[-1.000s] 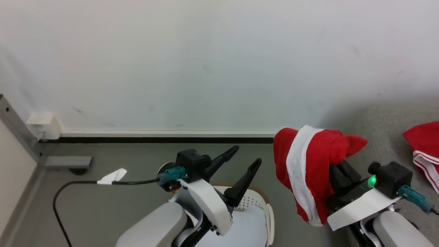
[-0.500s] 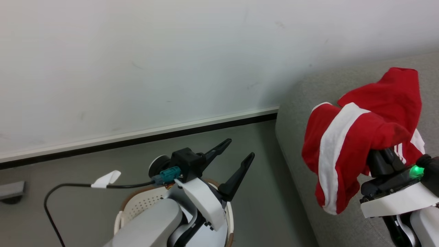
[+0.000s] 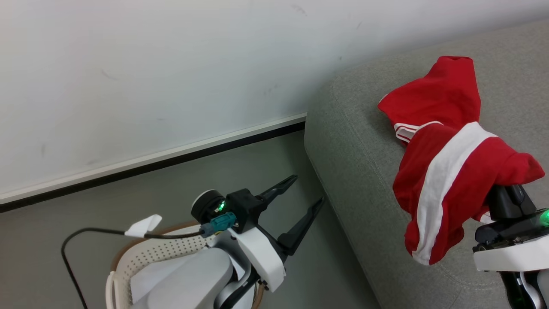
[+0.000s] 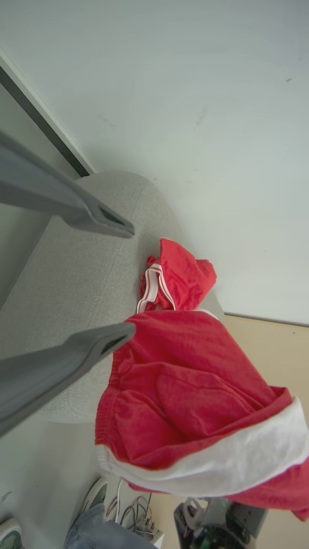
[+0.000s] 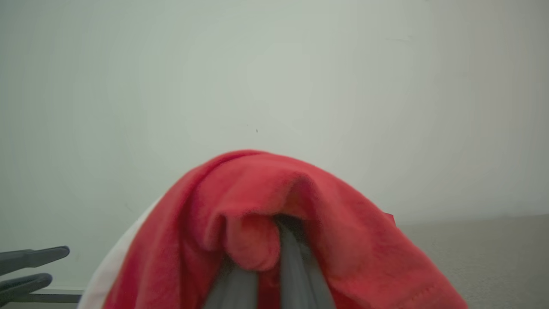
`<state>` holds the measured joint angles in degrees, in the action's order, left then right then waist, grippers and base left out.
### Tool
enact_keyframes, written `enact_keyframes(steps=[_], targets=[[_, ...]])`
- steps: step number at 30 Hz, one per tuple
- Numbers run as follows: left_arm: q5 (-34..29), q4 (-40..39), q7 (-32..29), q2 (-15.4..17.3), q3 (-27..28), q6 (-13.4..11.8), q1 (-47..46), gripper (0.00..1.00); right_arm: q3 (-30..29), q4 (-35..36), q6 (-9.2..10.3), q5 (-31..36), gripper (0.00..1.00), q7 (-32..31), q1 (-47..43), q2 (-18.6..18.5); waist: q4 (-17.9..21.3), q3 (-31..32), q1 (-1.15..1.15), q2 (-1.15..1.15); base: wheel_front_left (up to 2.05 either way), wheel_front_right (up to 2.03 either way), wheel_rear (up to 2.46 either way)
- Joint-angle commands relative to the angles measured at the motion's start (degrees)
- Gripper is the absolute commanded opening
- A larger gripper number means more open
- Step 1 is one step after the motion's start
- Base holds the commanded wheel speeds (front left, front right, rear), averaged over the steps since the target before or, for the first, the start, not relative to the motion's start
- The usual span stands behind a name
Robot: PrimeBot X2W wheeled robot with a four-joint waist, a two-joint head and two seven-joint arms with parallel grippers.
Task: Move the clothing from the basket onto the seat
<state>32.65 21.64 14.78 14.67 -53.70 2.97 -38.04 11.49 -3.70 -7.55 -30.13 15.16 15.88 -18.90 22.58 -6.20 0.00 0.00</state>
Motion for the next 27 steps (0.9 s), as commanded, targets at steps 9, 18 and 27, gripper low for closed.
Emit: enact_keyframes(steps=[9, 18, 27], targets=[[-1.62, 0.98, 0.37, -0.63, 0.05, 0.84, -1.01, 1.00, -2.39, 1.20, 0.13, 0.90, 0.00, -0.03, -0.95, -0.07, -0.55, -1.22, 0.00, 0.00, 0.00, 0.00, 0.00], [-2.66, -0.86, -0.40, -0.46, -0.29, 1.25, -4.40, 1.00, -8.79, 1.03, 0.13, -0.31, 0.00, -0.03, 2.29, -1.46, -3.71, -7.33, 0.00, 0.00, 0.00, 0.00, 0.00], [-4.19, -4.22, -1.91, 0.59, -0.04, 1.00, -8.67, 1.00, -22.10, -3.53, 0.13, -0.85, 0.00, -0.04, 7.35, -5.37, -7.91, -17.20, 0.00, 0.00, 0.00, 0.00, 0.00]])
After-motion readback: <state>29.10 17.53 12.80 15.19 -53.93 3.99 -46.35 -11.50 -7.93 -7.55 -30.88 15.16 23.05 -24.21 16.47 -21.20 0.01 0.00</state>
